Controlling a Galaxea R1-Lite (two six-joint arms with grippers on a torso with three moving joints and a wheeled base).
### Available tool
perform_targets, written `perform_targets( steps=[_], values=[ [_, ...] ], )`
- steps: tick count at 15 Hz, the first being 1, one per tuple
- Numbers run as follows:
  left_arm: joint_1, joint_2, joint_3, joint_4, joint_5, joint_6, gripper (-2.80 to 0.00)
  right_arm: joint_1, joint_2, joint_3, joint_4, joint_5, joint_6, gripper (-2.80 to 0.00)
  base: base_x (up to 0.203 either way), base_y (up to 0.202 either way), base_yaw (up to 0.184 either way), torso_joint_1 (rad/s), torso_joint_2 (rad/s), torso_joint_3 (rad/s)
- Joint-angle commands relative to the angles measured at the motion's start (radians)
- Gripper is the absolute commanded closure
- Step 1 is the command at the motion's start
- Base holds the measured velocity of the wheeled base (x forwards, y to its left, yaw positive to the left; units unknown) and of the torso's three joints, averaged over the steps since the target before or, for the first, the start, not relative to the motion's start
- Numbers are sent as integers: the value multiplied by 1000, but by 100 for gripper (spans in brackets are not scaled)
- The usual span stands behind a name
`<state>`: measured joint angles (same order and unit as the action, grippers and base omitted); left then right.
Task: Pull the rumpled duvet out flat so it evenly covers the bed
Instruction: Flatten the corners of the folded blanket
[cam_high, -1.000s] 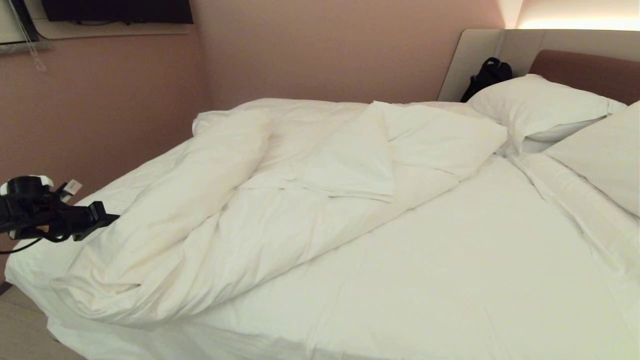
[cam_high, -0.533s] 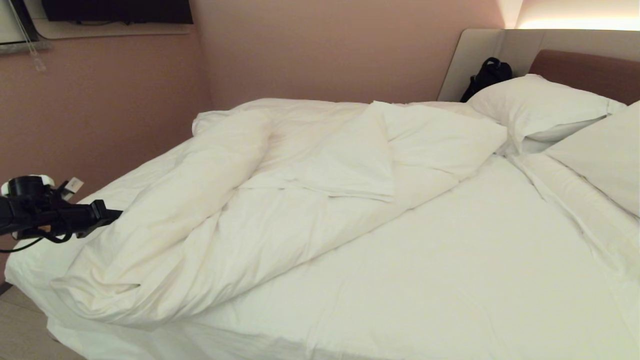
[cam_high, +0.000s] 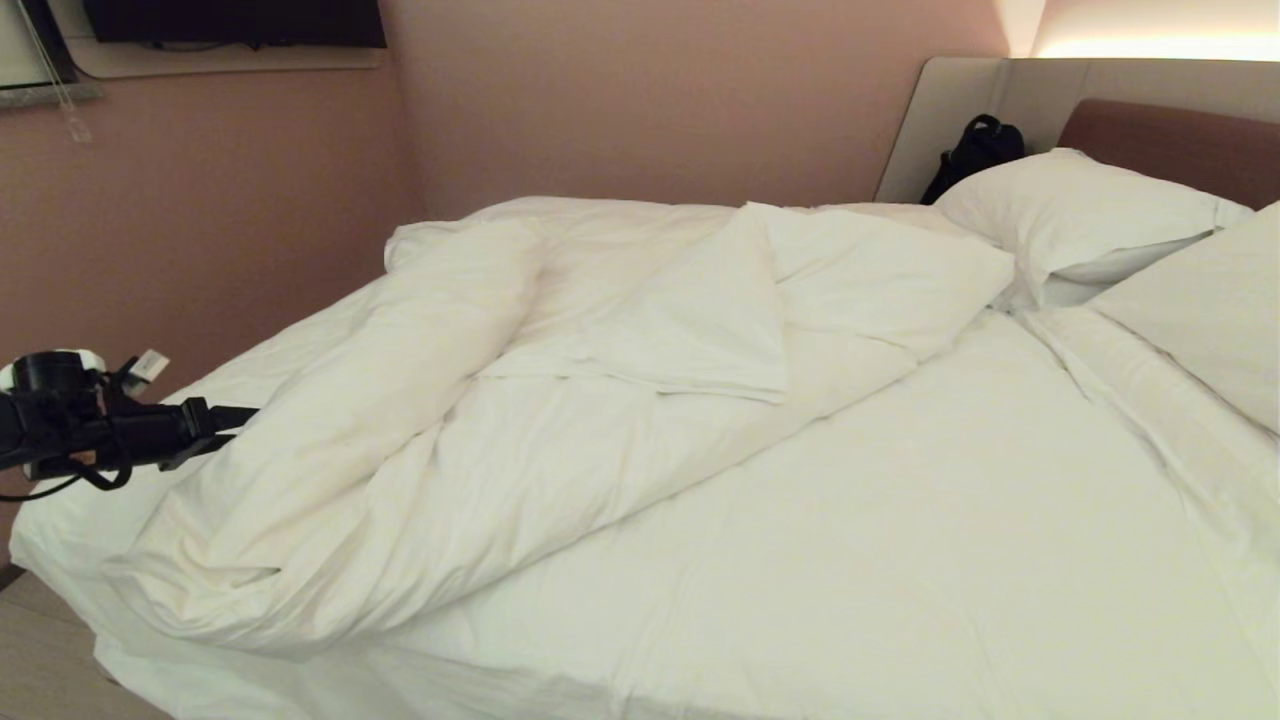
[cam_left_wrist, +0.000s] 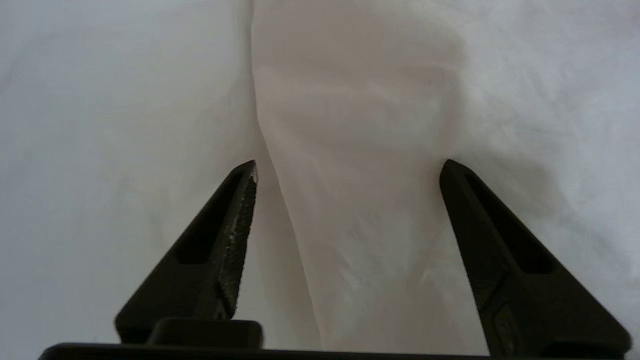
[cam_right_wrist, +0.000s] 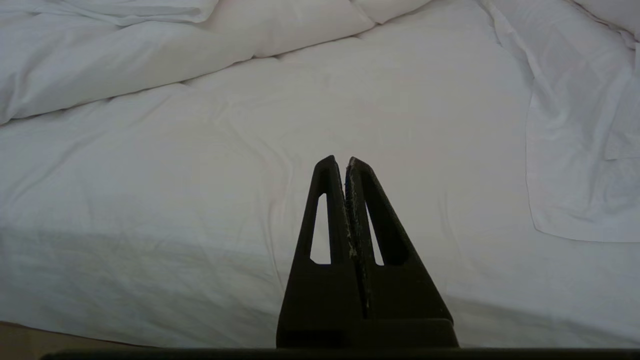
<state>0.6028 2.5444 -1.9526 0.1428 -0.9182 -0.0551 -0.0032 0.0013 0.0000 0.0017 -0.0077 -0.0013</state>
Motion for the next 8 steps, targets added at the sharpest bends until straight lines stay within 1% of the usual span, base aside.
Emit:
perform_targets(
  steps=[1, 2, 5, 8],
  values=[
    [-4, 4, 0, 0, -6, 3, -280, 0, 0, 0, 0, 0, 0, 0, 0, 0, 0, 0, 0, 0],
    [-13, 4, 0, 0, -6, 9, -280, 0, 0, 0, 0, 0, 0, 0, 0, 0, 0, 0, 0, 0],
    [-48, 13, 1, 5, -7, 61, -280, 0, 0, 0, 0, 0, 1, 0, 0, 0, 0, 0, 0, 0],
    [-77, 2, 6, 18, -7, 70, -280, 0, 0, 0, 0, 0, 0, 0, 0, 0, 0, 0, 0, 0]
  ],
)
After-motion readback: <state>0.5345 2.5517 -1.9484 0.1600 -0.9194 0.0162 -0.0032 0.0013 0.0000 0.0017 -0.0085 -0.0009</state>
